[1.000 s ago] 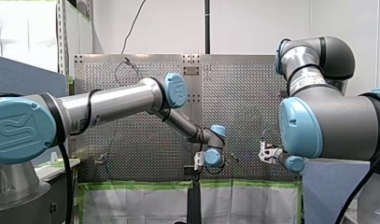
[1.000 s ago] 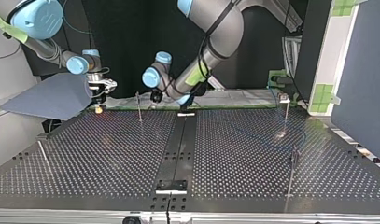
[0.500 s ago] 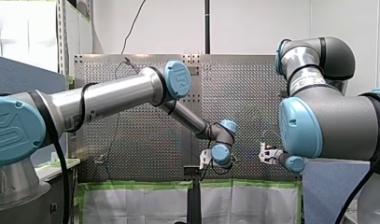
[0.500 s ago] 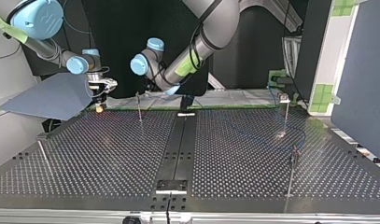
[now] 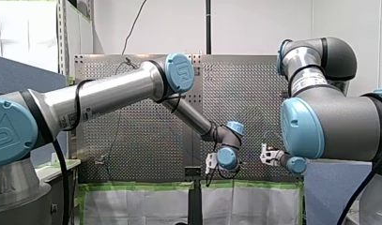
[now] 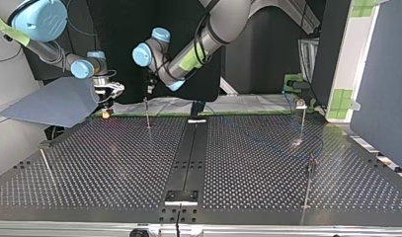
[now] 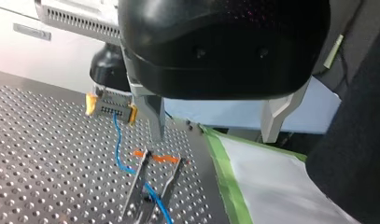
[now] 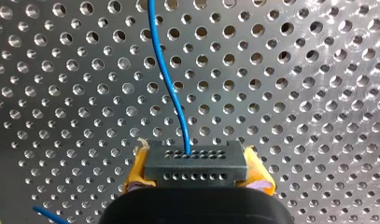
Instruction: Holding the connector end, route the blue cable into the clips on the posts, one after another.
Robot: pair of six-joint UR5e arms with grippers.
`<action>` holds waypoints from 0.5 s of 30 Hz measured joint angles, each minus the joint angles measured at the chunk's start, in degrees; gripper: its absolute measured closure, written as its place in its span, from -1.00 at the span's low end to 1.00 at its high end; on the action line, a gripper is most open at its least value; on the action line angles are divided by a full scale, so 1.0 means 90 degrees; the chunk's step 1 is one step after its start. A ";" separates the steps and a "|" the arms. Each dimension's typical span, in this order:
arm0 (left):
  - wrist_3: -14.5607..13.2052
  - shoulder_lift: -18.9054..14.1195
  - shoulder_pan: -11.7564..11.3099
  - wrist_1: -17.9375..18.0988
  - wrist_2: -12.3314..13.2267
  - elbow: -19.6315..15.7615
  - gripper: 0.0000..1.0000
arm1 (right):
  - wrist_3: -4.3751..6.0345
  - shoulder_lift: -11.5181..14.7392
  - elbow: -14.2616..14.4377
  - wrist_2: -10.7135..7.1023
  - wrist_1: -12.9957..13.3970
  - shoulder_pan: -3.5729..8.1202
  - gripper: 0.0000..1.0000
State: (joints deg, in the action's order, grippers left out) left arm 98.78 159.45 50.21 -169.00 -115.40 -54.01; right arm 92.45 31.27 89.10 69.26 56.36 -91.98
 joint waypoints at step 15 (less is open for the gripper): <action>0.0073 0.0000 -0.0014 0.0614 -0.0113 -0.0004 -1.00 | 0.0045 -0.0011 -0.0001 0.0000 -0.0004 0.0000 1.00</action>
State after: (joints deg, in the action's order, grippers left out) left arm 99.44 159.44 50.08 -163.47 -116.43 -54.05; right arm 92.85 31.17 89.09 69.26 56.32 -91.98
